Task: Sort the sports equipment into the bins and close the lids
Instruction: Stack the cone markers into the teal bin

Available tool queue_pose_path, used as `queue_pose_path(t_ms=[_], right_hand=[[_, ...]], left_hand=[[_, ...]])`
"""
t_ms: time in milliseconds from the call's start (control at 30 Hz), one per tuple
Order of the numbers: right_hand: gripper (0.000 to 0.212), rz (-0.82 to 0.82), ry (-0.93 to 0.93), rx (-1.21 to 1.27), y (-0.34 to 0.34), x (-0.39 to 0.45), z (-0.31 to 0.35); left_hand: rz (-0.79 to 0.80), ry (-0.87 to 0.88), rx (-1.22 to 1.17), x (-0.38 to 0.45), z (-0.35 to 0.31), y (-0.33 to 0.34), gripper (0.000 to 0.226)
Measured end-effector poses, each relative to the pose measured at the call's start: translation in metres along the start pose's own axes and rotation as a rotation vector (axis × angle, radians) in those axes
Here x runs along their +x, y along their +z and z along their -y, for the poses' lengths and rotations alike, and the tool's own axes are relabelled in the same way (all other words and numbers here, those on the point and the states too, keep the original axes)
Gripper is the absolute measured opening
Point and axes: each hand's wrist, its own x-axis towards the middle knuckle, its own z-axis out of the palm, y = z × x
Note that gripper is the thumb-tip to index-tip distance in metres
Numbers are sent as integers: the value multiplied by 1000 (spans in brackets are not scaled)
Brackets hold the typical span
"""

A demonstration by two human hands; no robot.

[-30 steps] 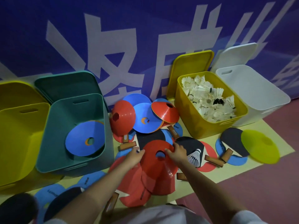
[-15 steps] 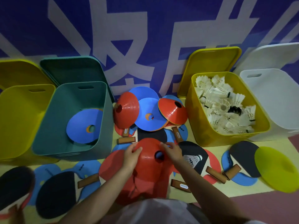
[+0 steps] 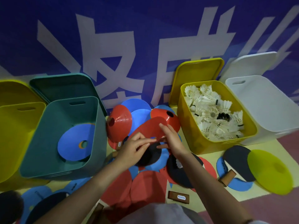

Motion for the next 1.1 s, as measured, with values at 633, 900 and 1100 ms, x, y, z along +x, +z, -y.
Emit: queue_pose_path(t_ms=[633, 900, 1100], right_hand=[[57, -586, -280, -310, -27, 4, -47], [53, -585, -230, -313, -44, 26, -44], [54, -540, -235, -307, -45, 41, -48]], left_hand=[[-245, -795, 339, 76, 100, -40, 55], [-142, -907, 584, 119, 127, -11, 101], [-163, -861, 638, 120, 132, -12, 76]])
